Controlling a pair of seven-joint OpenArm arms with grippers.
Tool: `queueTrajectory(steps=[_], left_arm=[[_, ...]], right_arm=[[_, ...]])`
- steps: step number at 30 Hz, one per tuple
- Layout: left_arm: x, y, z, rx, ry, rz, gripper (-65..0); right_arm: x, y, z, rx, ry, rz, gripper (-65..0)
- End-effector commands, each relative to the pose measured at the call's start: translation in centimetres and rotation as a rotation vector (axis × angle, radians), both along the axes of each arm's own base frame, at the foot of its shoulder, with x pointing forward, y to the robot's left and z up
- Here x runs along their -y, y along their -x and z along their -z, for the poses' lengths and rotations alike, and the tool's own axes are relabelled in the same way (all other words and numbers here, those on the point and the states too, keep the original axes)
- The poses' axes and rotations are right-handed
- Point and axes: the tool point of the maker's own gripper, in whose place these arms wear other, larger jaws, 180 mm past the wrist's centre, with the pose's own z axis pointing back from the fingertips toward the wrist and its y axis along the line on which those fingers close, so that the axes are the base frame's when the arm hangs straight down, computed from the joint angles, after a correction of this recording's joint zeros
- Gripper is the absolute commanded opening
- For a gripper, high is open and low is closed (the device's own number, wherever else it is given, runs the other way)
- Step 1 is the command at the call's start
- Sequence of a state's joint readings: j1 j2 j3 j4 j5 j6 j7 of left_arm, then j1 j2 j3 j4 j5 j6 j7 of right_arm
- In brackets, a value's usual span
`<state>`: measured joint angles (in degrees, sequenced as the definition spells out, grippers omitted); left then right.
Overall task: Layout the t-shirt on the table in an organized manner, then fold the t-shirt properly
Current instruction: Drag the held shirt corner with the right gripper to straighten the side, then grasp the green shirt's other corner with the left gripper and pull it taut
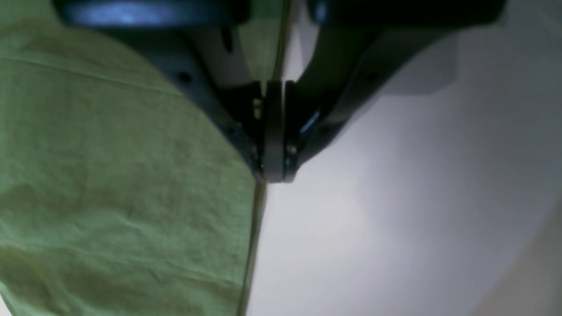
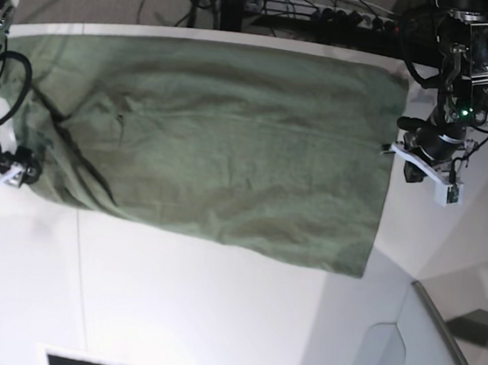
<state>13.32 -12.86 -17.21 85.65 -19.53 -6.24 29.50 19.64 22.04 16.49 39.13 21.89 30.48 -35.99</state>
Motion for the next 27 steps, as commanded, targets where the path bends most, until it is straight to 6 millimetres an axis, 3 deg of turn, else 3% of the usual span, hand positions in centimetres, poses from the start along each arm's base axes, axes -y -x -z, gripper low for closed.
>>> queueTrajectory(steps=[1,6,13,18,19,23,27], left_arm=[[-0.5,-1.0,-1.3,0.046,-0.018,0.005,-65.0],[-0.5,-0.9,-0.9,0.037,-0.014,0.005,-65.0],[-2.0,-4.2,0.2,0.004,-0.077,-0.009,-65.0],[-2.7,-7.8,-1.3,0.05,-0.077,-0.035,-65.0],[-2.8,-8.4,-1.6,0.058,-0.074,-0.038,-62.7],[-3.1,-11.1,-1.7,0.062,-0.038,-0.066,-32.4],[-3.0,-13.5,0.0,0.004,0.031,-0.101,-16.1]], right_arm=[[1.2,-1.6,-1.8,0.057,0.017,0.01,-37.1],[1.2,-2.1,-2.2,0.066,0.016,0.01,-61.8],[1.2,-2.5,-2.6,0.079,0.008,0.016,-64.4],[1.0,-2.8,-4.3,0.146,0.058,-0.024,-64.4],[0.7,-2.9,-4.7,0.164,0.068,-0.036,-64.4],[-0.5,-2.5,-5.8,0.174,0.1,-0.088,-64.4],[-0.7,-2.4,-7.0,0.189,0.132,-0.118,-64.4]])
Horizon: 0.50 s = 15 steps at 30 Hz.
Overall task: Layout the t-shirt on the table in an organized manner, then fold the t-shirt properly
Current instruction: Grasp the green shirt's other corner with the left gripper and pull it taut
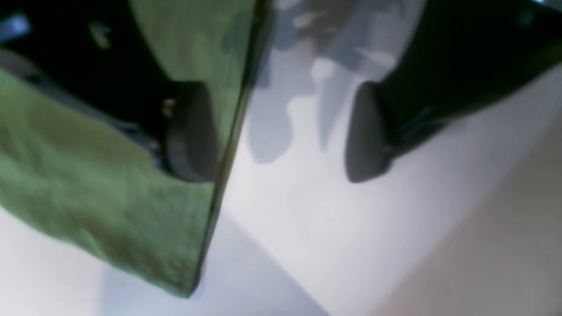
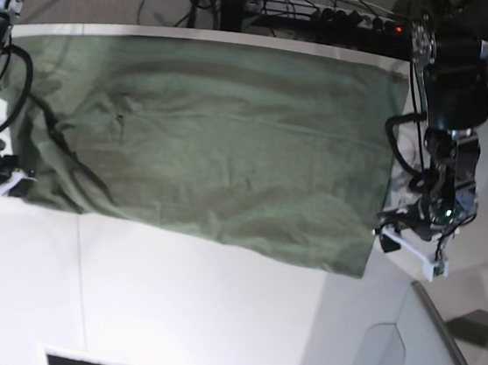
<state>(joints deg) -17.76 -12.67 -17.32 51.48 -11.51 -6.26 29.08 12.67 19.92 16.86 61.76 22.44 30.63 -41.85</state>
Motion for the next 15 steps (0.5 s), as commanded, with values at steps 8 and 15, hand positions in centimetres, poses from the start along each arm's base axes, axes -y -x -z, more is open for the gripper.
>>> queueTrajectory(steps=[8,15], left_arm=[[1.7,-2.9,0.2,0.02,0.06,-0.008,-20.9],[2.9,-1.2,2.4,-0.029,0.083,-0.002,-43.4]], right_arm=[[0.8,-1.5,-3.3,0.097,0.046,-0.016,-64.4],[0.8,-1.5,-3.3,0.097,0.046,-0.016,-64.4]])
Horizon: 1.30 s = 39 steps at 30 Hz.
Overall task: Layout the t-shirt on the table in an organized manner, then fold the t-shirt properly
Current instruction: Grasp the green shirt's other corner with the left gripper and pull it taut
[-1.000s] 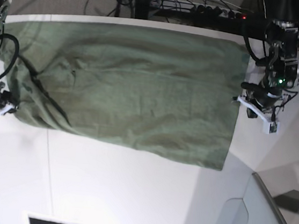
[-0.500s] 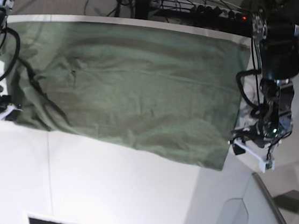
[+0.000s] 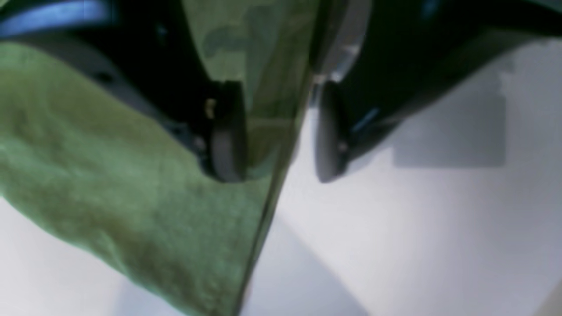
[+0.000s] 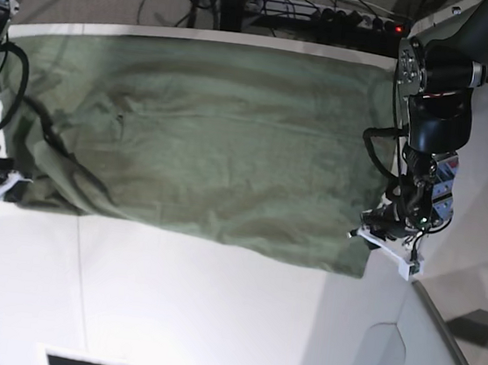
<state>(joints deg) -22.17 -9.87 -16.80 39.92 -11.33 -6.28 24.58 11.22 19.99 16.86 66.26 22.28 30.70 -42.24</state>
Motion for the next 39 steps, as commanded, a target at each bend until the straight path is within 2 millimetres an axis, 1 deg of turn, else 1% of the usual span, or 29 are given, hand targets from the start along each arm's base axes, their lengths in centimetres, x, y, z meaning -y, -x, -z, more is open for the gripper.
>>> queueTrajectory(steps=[1,2,3,4,6,7,8,11,13,14,16,18,19,21,23,25,27,28,30,31,32,33,34,35,36,38,39], left_arm=[[-0.4,-0.6,-0.7,0.009,-0.005,0.005,-45.9],[-0.4,-0.5,-0.6,0.007,-0.005,0.005,-50.8],[-0.6,-0.6,-0.8,0.012,-0.009,0.004,-58.9],[-0.7,-0.6,-0.9,0.012,-0.011,0.004,-65.0],[-1.0,-1.1,-1.8,0.034,-0.023,0.007,-65.0],[-1.6,-1.0,-2.2,0.044,-0.039,0.007,-65.0],[-1.8,-0.7,-2.5,0.047,-0.046,0.01,-65.0],[-1.8,-0.3,-3.5,0.051,-0.07,0.031,-65.0],[-1.7,0.4,-4.4,0.065,-0.085,0.044,-65.0],[-1.7,0.7,-5.2,0.079,-0.099,0.054,-65.0],[-1.4,1.7,-6.5,0.086,-0.123,0.078,-65.0],[-1.1,3.0,-7.2,0.082,-0.142,0.097,-65.0],[-1.0,3.5,-7.4,0.082,-0.15,0.103,-65.0],[-1.2,4.5,-6.8,0.067,-0.153,0.103,-65.0],[-1.3,5.0,-6.2,0.048,-0.147,0.097,-65.0],[-1.4,4.8,-5.9,0.043,-0.14,0.092,-65.0],[-1.4,3.9,-6.5,0.061,-0.14,0.09,-65.0],[-1.4,3.6,-6.8,0.068,-0.139,0.089,-58.4],[-1.4,2.8,-7.1,0.077,-0.133,0.084,-34.4],[-1.4,2.4,-6.9,0.071,-0.125,0.08,-22.4],[-1.5,2.1,-6.5,0.06,-0.113,0.074,-13.5],[-1.4,1.8,-6.0,0.045,-0.1,0.069,-6.1],[-1.3,1.5,-5.4,0.027,-0.087,0.067,-1.6],[-1.2,1.2,-4.9,0.013,-0.074,0.064,0.0],[-1.2,1.0,-4.3,0.004,-0.064,0.058,-0.2],[-1.0,0.5,-3.6,0.011,-0.049,0.047,-3.0],[-0.6,0.5,-3.1,0.009,-0.037,0.043,-5.1]], right_arm=[[0.9,-1.4,-1.9,0.06,0.011,0.006,-64.4],[0.9,-1.4,-2.0,0.061,0.012,0.005,-64.4],[0.9,-1.4,-2.0,0.061,0.012,0.005,-64.4],[0.9,-1.4,-2.0,0.061,0.012,0.005,-64.4],[0.9,-1.3,-1.9,0.059,0.011,0.006,-64.4],[0.9,-1.3,-1.9,0.059,0.011,0.006,-64.4],[0.9,-1.3,-1.9,0.059,0.011,0.006,-64.4],[0.8,-1.3,-1.9,0.058,0.011,0.005,-64.4],[0.8,-1.3,-1.8,0.056,0.011,0.004,-64.4],[0.8,-1.3,-1.8,0.056,0.011,0.004,-64.4],[0.8,-1.3,-1.8,0.056,0.011,0.004,-64.4],[0.8,-1.3,-1.8,0.057,0.01,0.005,-64.4],[0.8,-1.3,-1.8,0.057,0.01,0.005,-64.4],[0.8,-1.3,-1.8,0.055,0.01,0.005,-64.4],[0.8,-1.3,-1.8,0.055,0.011,0.004,-64.4],[0.8,-1.3,-1.7,0.054,0.011,0.003,-64.4],[0.8,-1.3,-1.7,0.054,0.011,0.003,-64.4],[0.8,-1.3,-1.7,0.054,0.011,0.003,-64.4],[0.7,-1.3,-1.7,0.054,0.011,0.001,-64.4],[0.7,-1.3,-1.7,0.054,0.011,0.001,-64.4],[0.7,-1.3,-1.7,0.054,0.011,0.001,-64.4],[0.7,-1.3,-1.7,0.054,0.011,0.001,-64.4],[0.7,-1.3,-1.7,0.054,0.011,0.001,-64.4],[0.7,-1.3,-1.7,0.054,0.011,0.001,-64.4],[0.7,-1.3,-1.7,0.054,0.011,0.001,-64.4],[0.7,-1.3,-1.7,0.053,0.013,0.001,-64.4],[0.7,-1.3,-1.7,0.053,0.013,0.001,-64.4]])
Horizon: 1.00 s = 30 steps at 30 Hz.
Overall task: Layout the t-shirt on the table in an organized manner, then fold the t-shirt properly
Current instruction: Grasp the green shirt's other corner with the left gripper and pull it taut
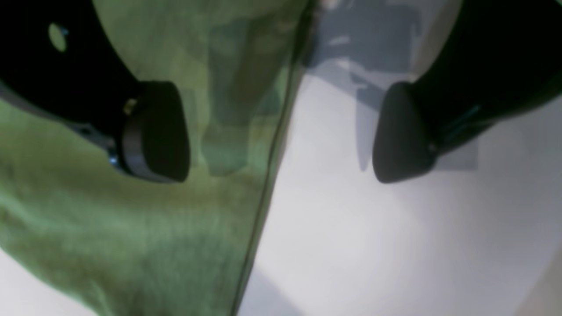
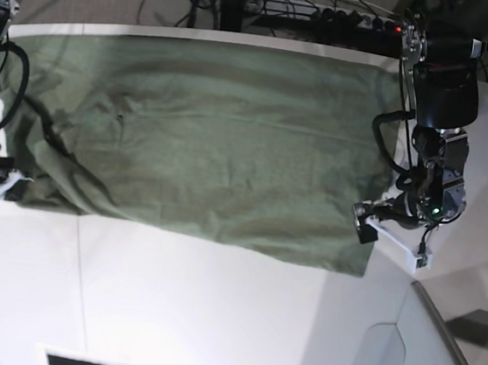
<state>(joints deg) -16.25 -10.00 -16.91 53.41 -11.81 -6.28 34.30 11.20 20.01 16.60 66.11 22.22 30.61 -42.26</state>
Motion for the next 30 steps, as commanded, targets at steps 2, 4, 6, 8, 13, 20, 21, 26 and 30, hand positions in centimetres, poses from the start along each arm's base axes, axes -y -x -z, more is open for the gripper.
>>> queueTrajectory(steps=[2,4,6,8,13,20,21,26,30], left_arm=[[0.5,-1.5,-0.7,0.04,0.013,0.0,-9.2],[0.8,-1.3,0.0,0.023,0.024,-0.001,-13.3],[1.3,-1.1,0.6,0.005,0.04,-0.002,-17.9],[2.0,-0.9,1.1,-0.004,0.054,0.007,-21.2],[4.1,-0.9,1.1,0.013,0.099,0.125,-29.0],[3.8,-0.6,1.3,0.005,0.088,0.135,-57.6],[3.7,-0.6,1.2,0.005,0.088,0.134,-64.7],[3.5,-1.1,0.6,0.022,0.079,0.135,-65.0],[3.1,-1.0,-1.8,0.077,0.022,0.164,-65.0]], right_arm=[[0.8,-1.3,-1.9,0.058,0.011,0.003,-64.4],[0.8,-1.3,-1.9,0.059,0.011,0.004,-64.2],[0.9,-1.3,-1.9,0.061,0.01,0.006,-64.2],[0.9,-1.3,-1.9,0.062,0.01,0.007,-64.2],[0.8,-1.4,-1.9,0.062,0.011,0.005,-64.2],[0.9,-1.3,-1.9,0.059,0.012,0.007,-64.2],[0.9,-1.3,-1.9,0.059,0.012,0.007,-64.2],[0.8,-1.3,-1.8,0.058,0.012,0.003,-64.2],[0.8,-1.3,-1.8,0.058,0.012,0.003,-64.2]])
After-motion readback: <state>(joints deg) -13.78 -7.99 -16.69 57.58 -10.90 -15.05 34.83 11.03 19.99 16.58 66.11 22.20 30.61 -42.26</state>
